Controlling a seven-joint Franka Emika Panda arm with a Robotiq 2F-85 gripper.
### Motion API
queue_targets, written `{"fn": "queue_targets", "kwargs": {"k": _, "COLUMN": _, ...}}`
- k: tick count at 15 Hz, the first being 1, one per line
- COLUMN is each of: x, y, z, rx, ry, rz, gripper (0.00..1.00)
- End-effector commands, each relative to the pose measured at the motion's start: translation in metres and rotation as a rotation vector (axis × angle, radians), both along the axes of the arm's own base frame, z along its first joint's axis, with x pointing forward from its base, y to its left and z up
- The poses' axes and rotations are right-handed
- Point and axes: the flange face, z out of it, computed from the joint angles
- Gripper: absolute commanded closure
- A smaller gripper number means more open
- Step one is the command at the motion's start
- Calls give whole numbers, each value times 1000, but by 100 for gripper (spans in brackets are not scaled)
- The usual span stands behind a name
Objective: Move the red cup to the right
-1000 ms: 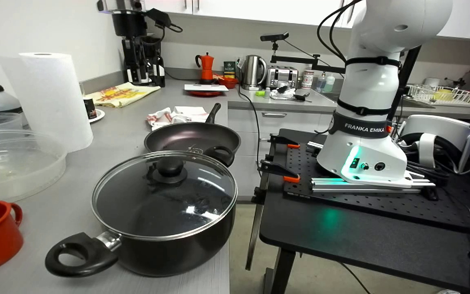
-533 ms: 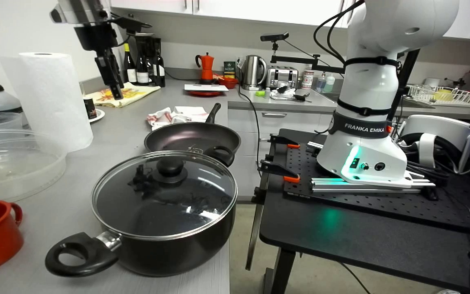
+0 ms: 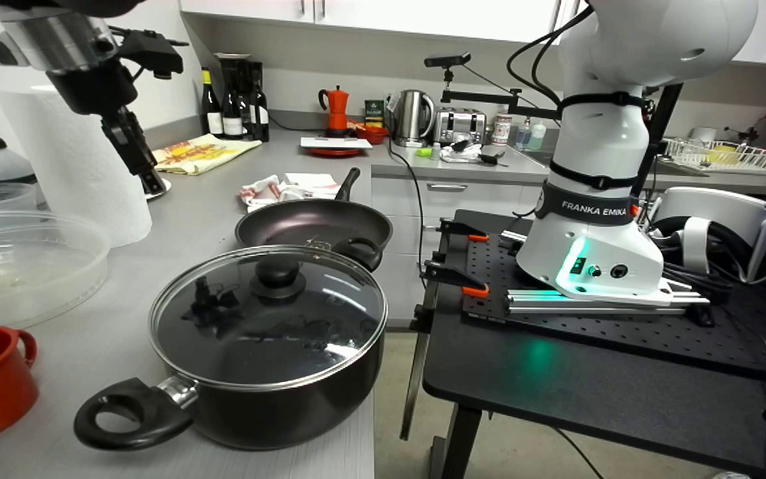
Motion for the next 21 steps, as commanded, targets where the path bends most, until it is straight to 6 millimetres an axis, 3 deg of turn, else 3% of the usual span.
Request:
{"fn": "queue_targets", "kwargs": {"k": 1, "x": 8, "y": 30, "z": -7, "rx": -42, "ry": 7, "rz": 51, "gripper": 0}}
{"fn": "queue_targets", "kwargs": {"k": 12, "x": 0, "y": 100, "z": -40, "rx": -59, "ry": 59, "rz": 175, "gripper": 0}}
{"fn": "queue_targets", "kwargs": {"k": 21, "x": -11, "y": 153, "z": -72, "rx": -97, "ry": 116, "rz": 373, "gripper": 0}}
